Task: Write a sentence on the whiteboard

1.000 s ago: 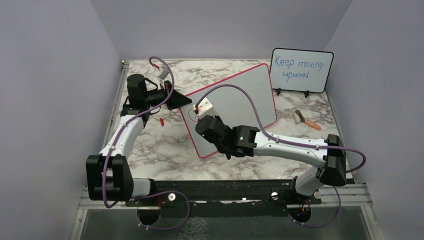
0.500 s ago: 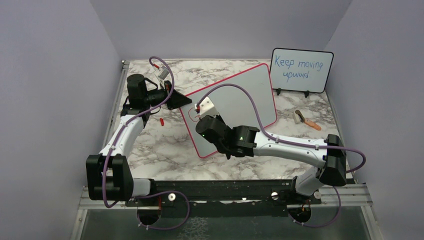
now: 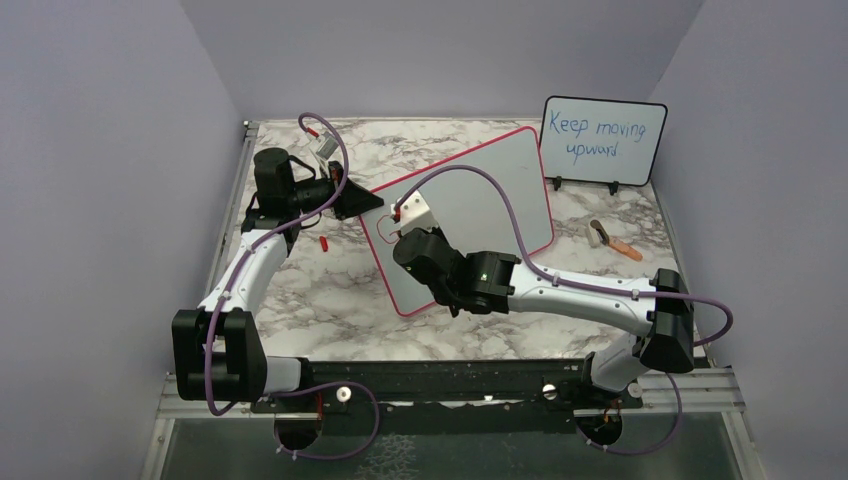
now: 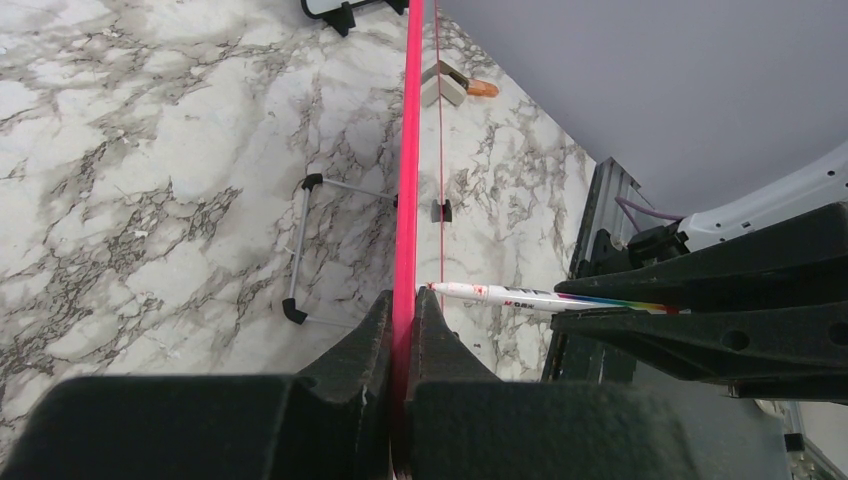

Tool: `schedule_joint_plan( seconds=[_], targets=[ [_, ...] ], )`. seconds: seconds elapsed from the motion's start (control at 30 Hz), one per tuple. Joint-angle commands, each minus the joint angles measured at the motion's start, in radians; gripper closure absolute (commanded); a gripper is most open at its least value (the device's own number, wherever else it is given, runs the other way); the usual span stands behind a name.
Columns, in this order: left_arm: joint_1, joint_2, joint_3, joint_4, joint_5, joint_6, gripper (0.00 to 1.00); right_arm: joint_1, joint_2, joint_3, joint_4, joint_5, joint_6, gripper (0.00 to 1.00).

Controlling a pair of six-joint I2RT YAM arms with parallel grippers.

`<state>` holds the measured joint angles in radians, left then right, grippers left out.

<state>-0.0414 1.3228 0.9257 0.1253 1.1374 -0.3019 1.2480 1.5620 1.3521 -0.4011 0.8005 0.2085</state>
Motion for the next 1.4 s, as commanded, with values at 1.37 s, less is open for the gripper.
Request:
schedule_joint_plan(
  seconds=[1.37],
  targets=[
    [-0.041, 0.025, 0.002, -0.077, 0.004, 0.096, 1.00, -0.026, -0.123, -0.086, 0.043, -0.010, 0.002, 0.99]
  ],
)
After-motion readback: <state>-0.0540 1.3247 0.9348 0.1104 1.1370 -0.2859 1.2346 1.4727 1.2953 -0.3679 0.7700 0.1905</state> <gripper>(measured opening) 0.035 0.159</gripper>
